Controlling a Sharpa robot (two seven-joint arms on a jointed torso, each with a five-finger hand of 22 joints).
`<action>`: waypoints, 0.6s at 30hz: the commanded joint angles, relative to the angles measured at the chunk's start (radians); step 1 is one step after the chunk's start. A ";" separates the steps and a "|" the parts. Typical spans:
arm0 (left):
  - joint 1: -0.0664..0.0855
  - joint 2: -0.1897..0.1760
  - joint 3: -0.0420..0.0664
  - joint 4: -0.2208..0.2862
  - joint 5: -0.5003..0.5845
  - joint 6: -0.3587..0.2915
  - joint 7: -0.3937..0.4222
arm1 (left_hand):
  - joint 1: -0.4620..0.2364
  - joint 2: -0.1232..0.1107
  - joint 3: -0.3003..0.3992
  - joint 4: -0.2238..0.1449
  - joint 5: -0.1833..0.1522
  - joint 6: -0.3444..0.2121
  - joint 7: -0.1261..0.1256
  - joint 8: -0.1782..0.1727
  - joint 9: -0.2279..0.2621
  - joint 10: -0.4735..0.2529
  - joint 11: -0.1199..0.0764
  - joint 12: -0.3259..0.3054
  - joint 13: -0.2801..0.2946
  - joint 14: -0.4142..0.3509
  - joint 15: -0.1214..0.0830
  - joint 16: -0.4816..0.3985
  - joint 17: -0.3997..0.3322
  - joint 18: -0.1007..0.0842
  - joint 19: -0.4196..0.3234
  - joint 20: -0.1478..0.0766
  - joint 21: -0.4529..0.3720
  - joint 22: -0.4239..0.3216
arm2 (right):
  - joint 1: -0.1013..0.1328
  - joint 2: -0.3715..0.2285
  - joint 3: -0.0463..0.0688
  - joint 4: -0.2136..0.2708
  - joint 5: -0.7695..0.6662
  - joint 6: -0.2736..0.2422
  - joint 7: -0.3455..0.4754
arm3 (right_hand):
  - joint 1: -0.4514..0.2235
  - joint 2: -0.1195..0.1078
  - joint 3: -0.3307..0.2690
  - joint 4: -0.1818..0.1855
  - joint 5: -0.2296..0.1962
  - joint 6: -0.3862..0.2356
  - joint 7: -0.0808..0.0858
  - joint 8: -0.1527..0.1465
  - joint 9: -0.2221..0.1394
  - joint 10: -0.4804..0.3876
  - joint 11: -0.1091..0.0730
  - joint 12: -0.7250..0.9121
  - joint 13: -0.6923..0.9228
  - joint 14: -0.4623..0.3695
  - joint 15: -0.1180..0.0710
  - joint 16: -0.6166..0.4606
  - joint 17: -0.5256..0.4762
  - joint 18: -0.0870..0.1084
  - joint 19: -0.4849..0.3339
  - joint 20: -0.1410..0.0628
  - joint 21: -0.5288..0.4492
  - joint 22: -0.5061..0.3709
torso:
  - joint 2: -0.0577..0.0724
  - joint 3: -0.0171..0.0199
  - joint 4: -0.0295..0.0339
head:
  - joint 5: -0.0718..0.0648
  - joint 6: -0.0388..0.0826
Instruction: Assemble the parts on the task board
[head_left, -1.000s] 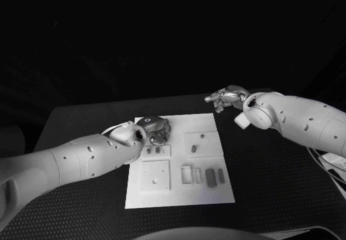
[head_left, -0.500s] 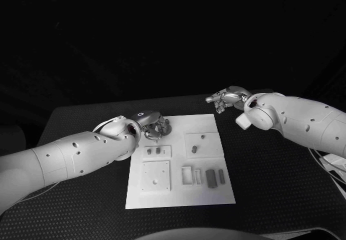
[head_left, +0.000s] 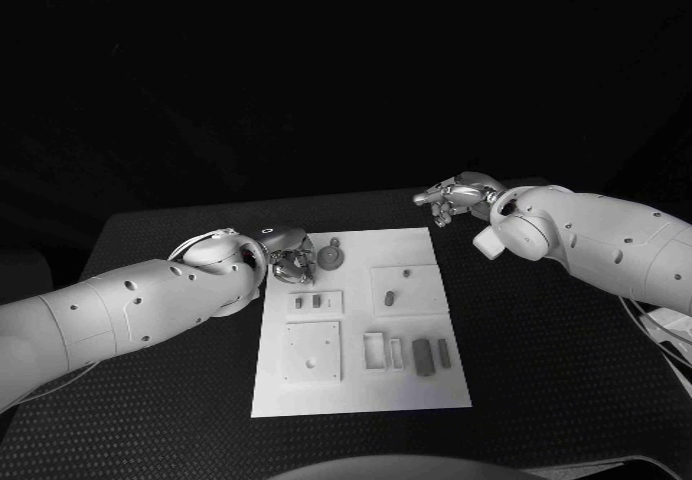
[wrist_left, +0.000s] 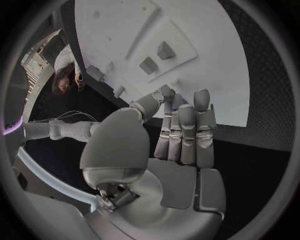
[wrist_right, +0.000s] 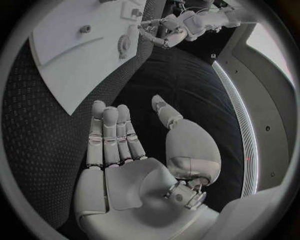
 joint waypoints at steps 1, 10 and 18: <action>0.001 0.002 0.000 -0.004 -0.005 0.025 -0.002 | 0.008 0.016 0.006 0.001 0.007 0.008 0.001 0.005 0.001 0.009 0.000 0.001 0.012 0.008 -0.003 0.001 -0.001 0.052 0.004 -0.001 0.003 0.023 | 0.000 0.000 0.000 0.003 0.000 0.011 0.009 | -0.005 0.008 -0.002 0.001 0.003 0.001 0.007 0.006 0.000 0.003 -0.001 0.004 -0.001 0.001 -0.006 -0.007 0.000 0.015 0.002 0.006 -0.007 0.002 | 0.000 0.0007 0.0000 | 0.001 -0.001; 0.000 0.017 0.000 -0.026 -0.025 0.027 0.002 | 0.008 0.017 0.005 0.000 0.007 0.008 0.001 0.005 0.002 0.010 0.000 0.001 0.012 0.009 -0.003 0.000 -0.002 0.051 0.004 -0.001 0.003 0.023 | 0.000 0.000 0.000 0.002 0.000 0.012 0.009 | -0.005 0.008 -0.002 0.001 0.003 0.001 0.007 0.006 0.000 0.002 -0.001 0.004 -0.002 0.001 -0.006 -0.007 0.000 0.015 0.002 0.006 -0.007 0.002 | 0.001 0.0008 -0.0019 | 0.004 -0.002; 0.000 0.024 -0.001 -0.033 -0.026 0.039 0.001 | 0.008 0.017 0.005 0.000 0.007 0.008 0.001 0.005 0.002 0.010 0.000 0.000 0.013 0.009 -0.003 0.000 -0.002 0.051 0.004 -0.002 0.003 0.023 | 0.000 0.001 0.000 0.003 0.000 0.012 0.009 | -0.005 0.008 -0.002 0.001 0.003 0.001 0.007 0.006 0.000 0.002 -0.001 0.005 -0.003 0.001 -0.006 -0.007 0.000 0.015 0.002 0.006 -0.007 0.002 | 0.000 0.0009 -0.0016 | 0.003 -0.004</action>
